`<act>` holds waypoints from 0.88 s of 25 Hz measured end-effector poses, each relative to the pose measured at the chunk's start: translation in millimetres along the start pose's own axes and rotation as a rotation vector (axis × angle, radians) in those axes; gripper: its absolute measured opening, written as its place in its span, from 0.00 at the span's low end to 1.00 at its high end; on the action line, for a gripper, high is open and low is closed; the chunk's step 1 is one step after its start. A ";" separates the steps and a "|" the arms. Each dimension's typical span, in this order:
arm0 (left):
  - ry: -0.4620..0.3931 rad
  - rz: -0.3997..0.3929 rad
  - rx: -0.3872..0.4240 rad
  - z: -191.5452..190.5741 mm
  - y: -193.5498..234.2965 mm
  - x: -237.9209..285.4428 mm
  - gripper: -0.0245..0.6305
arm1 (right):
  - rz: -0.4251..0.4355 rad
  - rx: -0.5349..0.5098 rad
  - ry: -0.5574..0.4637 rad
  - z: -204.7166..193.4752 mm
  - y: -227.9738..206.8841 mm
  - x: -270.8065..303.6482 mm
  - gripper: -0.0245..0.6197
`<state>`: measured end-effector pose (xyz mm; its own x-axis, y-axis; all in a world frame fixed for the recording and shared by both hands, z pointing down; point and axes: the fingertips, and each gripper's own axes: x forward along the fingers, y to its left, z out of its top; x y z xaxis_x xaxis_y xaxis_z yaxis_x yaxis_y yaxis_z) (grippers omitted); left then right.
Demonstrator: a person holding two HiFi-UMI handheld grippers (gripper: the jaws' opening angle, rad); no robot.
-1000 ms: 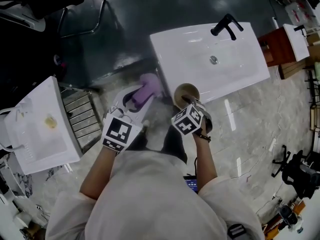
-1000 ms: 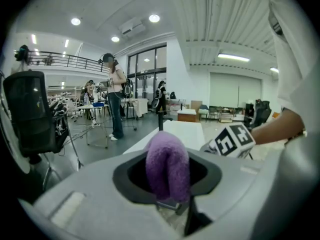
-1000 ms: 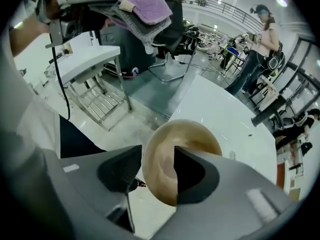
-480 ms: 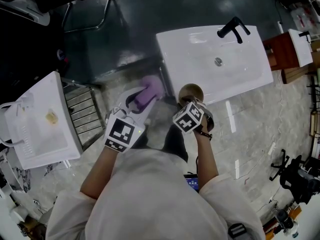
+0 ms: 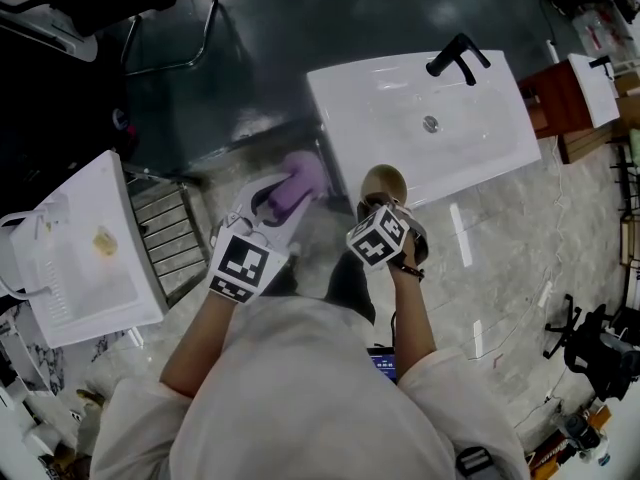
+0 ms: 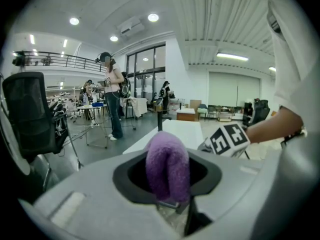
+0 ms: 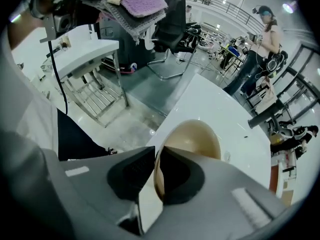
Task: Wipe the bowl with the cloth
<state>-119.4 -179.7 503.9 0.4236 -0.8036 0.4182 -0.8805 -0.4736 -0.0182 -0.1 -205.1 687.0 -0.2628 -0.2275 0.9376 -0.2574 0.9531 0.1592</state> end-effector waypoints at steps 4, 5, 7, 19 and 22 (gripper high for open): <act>-0.015 -0.020 0.021 8.4 -6.2 -1.4 0.22 | -0.029 0.034 -0.061 5.7 -3.2 -17.0 0.10; -0.019 -0.026 0.026 10.9 -8.5 -1.2 0.22 | -0.035 0.046 -0.079 6.9 -4.3 -22.2 0.10; -0.026 -0.038 0.037 15.9 -13.5 -0.6 0.22 | -0.043 0.078 -0.118 8.6 -6.4 -33.3 0.10; -0.136 -0.148 0.067 63.8 -46.4 -5.6 0.22 | 0.027 0.489 -0.582 23.3 -24.1 -142.3 0.10; -0.188 -0.205 0.073 84.3 -62.9 -10.3 0.22 | 0.046 0.576 -0.682 17.2 -24.6 -172.8 0.09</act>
<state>-50.4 -172.0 424.1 0.6293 -0.7379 0.2439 -0.7576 -0.6525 -0.0193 35.7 -192.6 515.8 -0.7330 -0.4357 0.5224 -0.6118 0.7580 -0.2261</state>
